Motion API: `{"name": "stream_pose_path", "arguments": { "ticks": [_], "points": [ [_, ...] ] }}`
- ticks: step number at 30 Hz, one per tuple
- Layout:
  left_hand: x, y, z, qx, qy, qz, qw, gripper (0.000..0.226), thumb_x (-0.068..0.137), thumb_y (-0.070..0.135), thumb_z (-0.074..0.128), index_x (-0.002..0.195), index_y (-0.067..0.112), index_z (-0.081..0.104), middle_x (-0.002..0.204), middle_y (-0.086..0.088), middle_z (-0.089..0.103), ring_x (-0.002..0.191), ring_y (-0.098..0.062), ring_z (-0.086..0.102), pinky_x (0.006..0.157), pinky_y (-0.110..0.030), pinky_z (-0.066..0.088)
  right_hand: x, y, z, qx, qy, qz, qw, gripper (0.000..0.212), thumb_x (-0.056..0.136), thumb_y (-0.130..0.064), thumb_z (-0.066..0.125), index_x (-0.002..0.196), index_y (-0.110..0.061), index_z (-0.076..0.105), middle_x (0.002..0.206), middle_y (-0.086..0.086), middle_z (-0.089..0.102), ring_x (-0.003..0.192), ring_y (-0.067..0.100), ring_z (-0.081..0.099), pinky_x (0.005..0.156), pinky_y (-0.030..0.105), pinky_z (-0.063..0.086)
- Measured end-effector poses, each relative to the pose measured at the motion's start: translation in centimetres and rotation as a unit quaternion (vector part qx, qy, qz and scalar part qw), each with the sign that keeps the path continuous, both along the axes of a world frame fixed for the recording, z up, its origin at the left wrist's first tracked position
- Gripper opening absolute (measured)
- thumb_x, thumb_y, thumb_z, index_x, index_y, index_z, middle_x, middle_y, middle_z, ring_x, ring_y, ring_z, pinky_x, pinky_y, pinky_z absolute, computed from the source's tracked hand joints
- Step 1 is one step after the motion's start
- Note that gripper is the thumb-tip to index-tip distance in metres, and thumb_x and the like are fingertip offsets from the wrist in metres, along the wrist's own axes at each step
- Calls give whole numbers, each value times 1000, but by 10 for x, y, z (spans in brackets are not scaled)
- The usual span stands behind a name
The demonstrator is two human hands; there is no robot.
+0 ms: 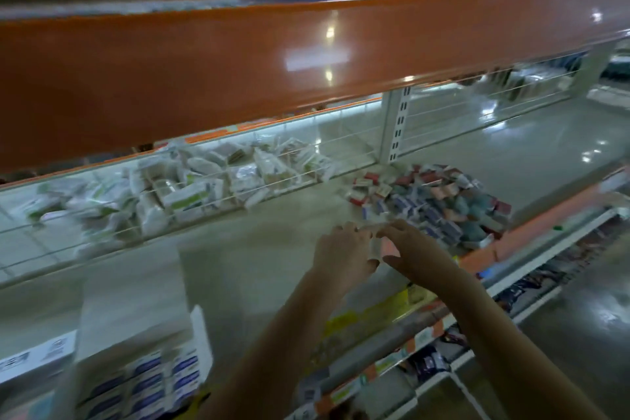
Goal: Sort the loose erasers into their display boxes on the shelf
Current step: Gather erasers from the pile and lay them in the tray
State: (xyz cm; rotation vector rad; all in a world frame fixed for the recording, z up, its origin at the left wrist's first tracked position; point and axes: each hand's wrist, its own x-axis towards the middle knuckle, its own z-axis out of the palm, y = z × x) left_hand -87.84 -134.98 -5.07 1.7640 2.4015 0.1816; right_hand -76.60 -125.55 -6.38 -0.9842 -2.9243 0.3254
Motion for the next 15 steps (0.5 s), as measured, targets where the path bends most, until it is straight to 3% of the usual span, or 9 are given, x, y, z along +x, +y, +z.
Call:
{"name": "stream_pose_path", "arguments": {
  "ticks": [5, 9, 15],
  "points": [
    [26, 36, -21, 1, -28, 42, 999, 82, 88, 45, 55, 149, 14, 10, 131, -12, 49, 120, -31, 45, 92, -41, 41, 15, 42, -10, 5, 21, 22, 1000, 38, 92, -17, 53, 129, -17, 47, 138, -1, 41, 122, 16, 46, 89, 24, 39],
    [37, 50, -34, -9, -9, 104, 994, 72, 87, 51, 53, 141, 12, 27, 129, -11, 48, 117, -28, 45, 89, -38, 41, 12, 61, -21, 50, 10, 68, 996, 33, 95, -15, 41, 126, -17, 51, 134, 1, 46, 122, 19, 43, 96, 26, 34],
    [40, 56, -37, -4, -20, 150, 989, 53, 88, 43, 53, 130, 14, 42, 126, -8, 47, 115, -27, 43, 88, -37, 41, 10, 74, -23, 56, -4, 75, 996, 33, 93, -21, 45, 124, -17, 54, 127, 4, 49, 121, 23, 39, 100, 29, 29]
  ]
}}
